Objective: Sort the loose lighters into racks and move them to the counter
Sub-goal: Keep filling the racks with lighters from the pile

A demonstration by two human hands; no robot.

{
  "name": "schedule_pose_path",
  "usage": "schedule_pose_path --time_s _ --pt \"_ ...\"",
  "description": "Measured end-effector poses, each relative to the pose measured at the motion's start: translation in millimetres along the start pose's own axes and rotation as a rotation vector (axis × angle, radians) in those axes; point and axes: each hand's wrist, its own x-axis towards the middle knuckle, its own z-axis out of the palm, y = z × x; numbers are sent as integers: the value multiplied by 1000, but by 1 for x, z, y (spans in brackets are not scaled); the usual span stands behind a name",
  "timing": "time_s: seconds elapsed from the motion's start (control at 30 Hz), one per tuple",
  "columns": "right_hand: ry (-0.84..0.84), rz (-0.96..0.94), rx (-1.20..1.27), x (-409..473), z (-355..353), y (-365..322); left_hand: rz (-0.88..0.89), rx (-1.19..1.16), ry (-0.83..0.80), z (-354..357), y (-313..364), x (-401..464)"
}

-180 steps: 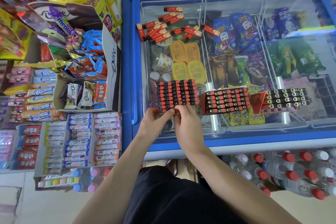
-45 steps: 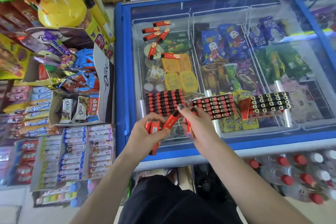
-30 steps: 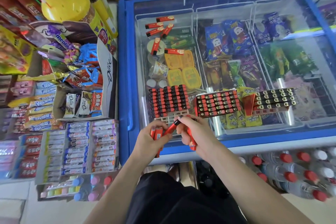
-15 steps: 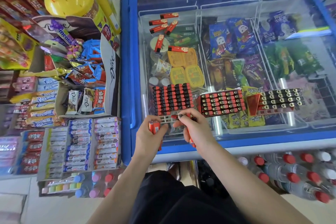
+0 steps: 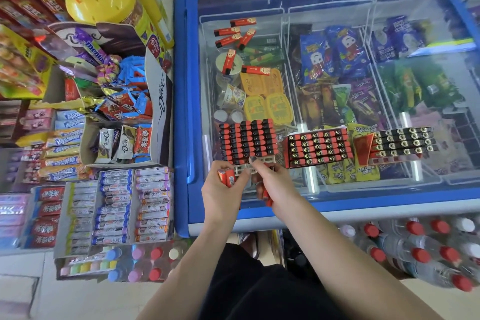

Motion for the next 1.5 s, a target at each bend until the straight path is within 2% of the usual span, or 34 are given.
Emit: schedule_pose_path --time_s 0.2,0.4,0.47,0.57,0.67,0.83,0.97,1.13,1.27,1.5 --pt "-63 118 -78 -1 -6 -5 15 42 65 5 8 5" --pt "-181 150 305 -6 -17 0 25 87 65 6 17 5" --pt "-168 150 363 -6 -22 3 18 59 64 5 20 4" --pt "-77 111 287 -7 -27 5 11 32 56 2 21 1" --pt "-25 24 183 -11 -30 5 21 36 -7 -1 19 -5" --pt "-19 -122 155 -17 -30 2 -30 -6 -272 -2 16 -15" --pt "-58 -168 224 -19 -29 -1 -56 -8 -341 0 15 -15" --pt "-297 -57 380 -23 -40 -4 -188 -178 -440 -8 14 -7" --pt "-341 9 380 -25 -47 -8 -283 -233 -441 -9 6 -2" --pt "-266 -91 304 -23 -48 -9 -221 -187 -421 -14 7 -4"
